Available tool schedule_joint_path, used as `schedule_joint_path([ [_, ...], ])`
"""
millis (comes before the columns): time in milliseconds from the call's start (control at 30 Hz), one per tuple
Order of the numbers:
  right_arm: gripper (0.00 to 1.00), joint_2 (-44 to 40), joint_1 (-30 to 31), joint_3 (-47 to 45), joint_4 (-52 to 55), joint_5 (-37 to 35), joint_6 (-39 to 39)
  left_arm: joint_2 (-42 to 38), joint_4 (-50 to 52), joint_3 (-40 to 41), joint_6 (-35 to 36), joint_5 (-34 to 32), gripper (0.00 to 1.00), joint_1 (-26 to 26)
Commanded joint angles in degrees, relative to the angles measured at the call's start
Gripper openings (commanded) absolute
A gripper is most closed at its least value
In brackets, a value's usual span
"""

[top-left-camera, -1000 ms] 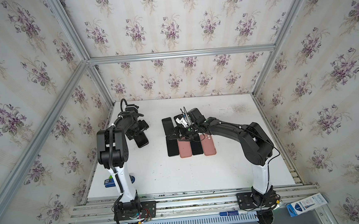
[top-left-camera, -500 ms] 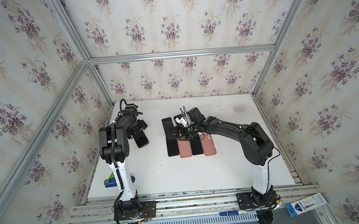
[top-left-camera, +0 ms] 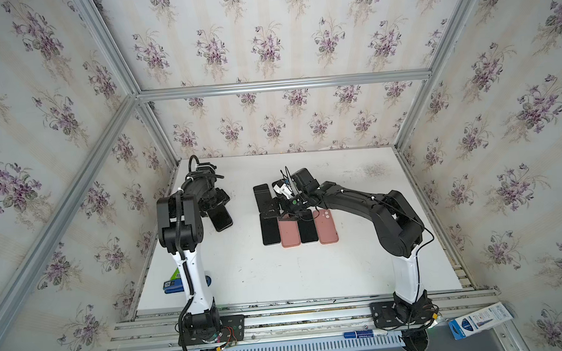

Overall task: Take the phone out of the phone case
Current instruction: Pick up the phone from the middle-left of the table.

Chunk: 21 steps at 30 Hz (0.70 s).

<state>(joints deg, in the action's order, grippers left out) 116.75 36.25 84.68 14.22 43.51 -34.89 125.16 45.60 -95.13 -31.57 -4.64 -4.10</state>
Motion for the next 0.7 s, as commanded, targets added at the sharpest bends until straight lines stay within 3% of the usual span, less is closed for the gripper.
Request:
schedule_joint_path([
  [0,1.0,0.71,0.07,1.18,-1.54,1.56,-0.3,-0.68,0.71,0.91,-0.02,2.26,0.83,0.1],
  [133,1.0,1.4,0.09,1.01,-5.05,2.03,-2.82,-2.16,0.37,2.02,0.8,2.84,0.72,0.01],
  [667,1.0,2.05,0.9,0.57,-8.6,2.89,-5.04,-7.91,-1.8,5.99,1.14,6.99,0.66,0.13],
])
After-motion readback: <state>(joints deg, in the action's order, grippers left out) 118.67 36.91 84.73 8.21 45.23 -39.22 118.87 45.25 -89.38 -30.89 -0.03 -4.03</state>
